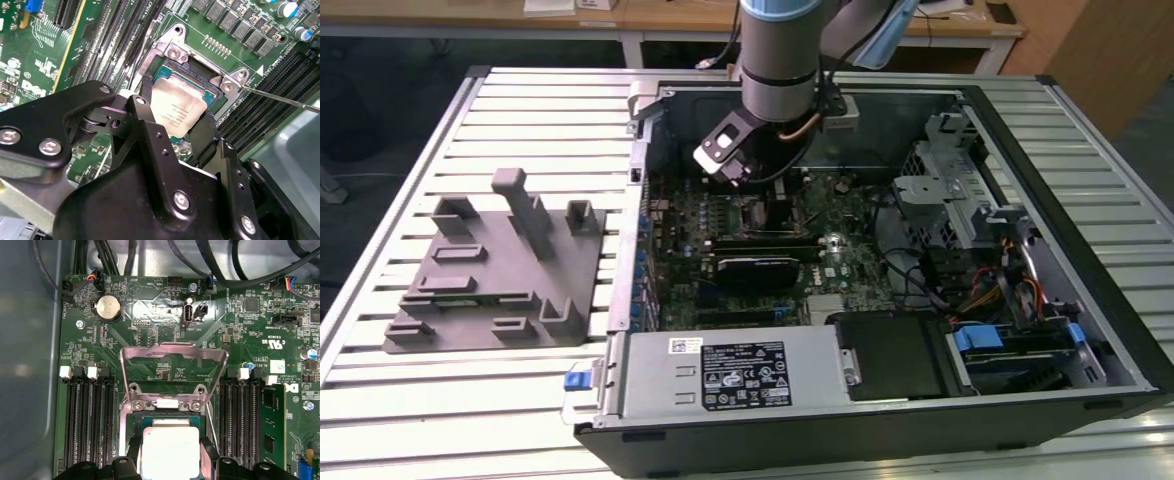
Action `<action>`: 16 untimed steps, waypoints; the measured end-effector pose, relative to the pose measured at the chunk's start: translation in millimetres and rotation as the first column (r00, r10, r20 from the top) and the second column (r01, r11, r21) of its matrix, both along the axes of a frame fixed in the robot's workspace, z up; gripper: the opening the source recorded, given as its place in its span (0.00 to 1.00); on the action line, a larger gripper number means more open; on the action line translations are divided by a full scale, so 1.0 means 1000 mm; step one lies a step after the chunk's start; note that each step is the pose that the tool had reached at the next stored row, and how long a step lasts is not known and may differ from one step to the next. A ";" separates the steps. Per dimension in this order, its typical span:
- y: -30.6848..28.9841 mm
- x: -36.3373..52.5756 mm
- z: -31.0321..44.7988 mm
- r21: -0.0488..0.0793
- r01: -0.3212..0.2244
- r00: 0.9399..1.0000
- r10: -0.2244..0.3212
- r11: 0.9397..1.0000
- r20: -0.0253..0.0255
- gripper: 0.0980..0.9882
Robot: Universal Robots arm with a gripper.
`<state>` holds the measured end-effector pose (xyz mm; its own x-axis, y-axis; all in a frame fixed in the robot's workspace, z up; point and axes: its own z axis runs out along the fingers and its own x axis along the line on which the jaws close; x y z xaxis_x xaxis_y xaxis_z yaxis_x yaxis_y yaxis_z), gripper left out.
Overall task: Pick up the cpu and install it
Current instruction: 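Place the cpu into insertion slot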
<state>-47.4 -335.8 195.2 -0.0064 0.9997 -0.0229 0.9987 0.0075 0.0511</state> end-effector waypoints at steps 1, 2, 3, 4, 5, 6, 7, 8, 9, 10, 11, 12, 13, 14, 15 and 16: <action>0.0001 0.0000 -0.0006 0.000 0.000 1.000 0.000 1.000 0.000 0.50; 0.0001 0.0000 -0.0011 0.000 0.000 1.000 0.000 1.000 0.000 0.50; 0.0001 -0.0001 -0.0016 0.000 0.001 1.000 -0.001 1.000 0.000 0.50; 0.0001 -0.0001 -0.0020 0.000 0.001 1.000 -0.001 1.000 0.000 0.50; 0.0000 -0.0001 -0.0022 0.000 0.002 1.000 -0.002 1.000 0.000 0.50; 0.0001 -0.0001 -0.0022 0.000 0.002 1.000 -0.002 1.000 0.000 0.50; 0.0001 -0.0001 -0.0022 0.000 0.002 1.000 -0.002 1.000 0.000 0.50; 0.0001 -0.0001 -0.0022 0.000 0.002 1.000 -0.002 1.000 0.000 0.50; 0.0001 -0.0001 -0.0023 0.000 0.002 1.000 -0.002 1.000 0.000 0.50; 0.0001 -0.0001 -0.0023 0.000 0.002 1.000 -0.002 1.000 0.000 0.50; 0.0001 -0.0001 -0.0023 0.000 0.002 1.000 -0.002 1.000 0.000 0.50; 0.0001 -0.0001 -0.0023 0.000 0.002 1.000 -0.002 1.000 0.000 0.50; 0.0004 -0.0001 -0.0025 0.000 0.003 1.000 -0.003 1.000 0.000 0.50; 0.0007 -0.0002 -0.0025 0.000 0.003 1.000 -0.003 1.000 0.000 0.50; 0.0009 -0.0002 -0.0025 0.000 0.003 1.000 -0.003 1.000 0.000 0.50; 0.0009 -0.0002 -0.0025 0.000 0.003 1.000 -0.003 1.000 0.000 0.50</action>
